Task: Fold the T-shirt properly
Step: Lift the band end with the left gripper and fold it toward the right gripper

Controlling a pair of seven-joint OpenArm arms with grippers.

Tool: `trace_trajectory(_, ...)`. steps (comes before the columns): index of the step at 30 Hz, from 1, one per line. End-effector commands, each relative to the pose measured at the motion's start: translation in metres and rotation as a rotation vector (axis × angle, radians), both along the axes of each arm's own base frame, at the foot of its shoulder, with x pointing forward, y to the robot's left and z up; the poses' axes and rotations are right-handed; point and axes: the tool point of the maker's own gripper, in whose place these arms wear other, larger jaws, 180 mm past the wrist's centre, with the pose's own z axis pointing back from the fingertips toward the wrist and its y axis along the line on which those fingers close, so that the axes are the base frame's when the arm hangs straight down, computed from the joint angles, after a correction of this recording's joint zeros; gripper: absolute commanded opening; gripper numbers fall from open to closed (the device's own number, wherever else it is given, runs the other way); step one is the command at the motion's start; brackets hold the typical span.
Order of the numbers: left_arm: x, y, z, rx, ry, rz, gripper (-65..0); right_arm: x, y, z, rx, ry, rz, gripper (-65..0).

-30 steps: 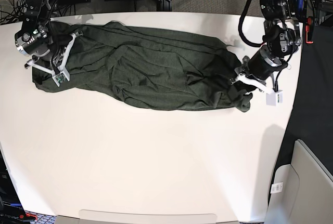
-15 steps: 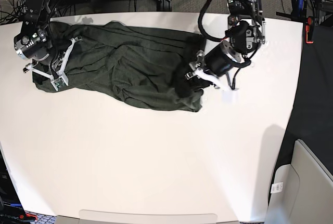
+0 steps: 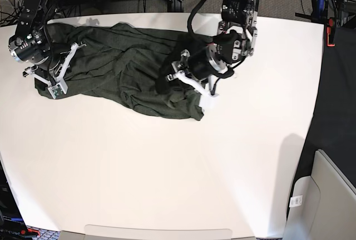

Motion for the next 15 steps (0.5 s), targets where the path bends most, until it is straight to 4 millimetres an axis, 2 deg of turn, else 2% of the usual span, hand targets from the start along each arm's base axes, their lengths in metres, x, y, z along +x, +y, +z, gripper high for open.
trace_trajectory(1,0.009,-0.008,0.019,-0.039,-0.052,-0.010,-65.0,0.006,-0.005,0.010,-0.013,-0.035,-0.001,-65.0)
trace_trajectory(6,0.005,-0.031,0.030,-0.039,-0.087,-0.085,-65.0,0.006,-0.004,0.010,-0.011,-0.034,0.002,-65.0)
trace_trajectory(12,0.012,-0.045,0.046,-0.076,-0.113,-0.094,-62.8,0.005,-0.004,0.009,-0.009,-0.031,0.002,-65.0)
trace_trajectory(15,0.011,-0.047,0.040,-0.073,-0.098,-0.101,-61.7,0.005,-0.004,0.008,-0.010,-0.030,0.000,-65.0)
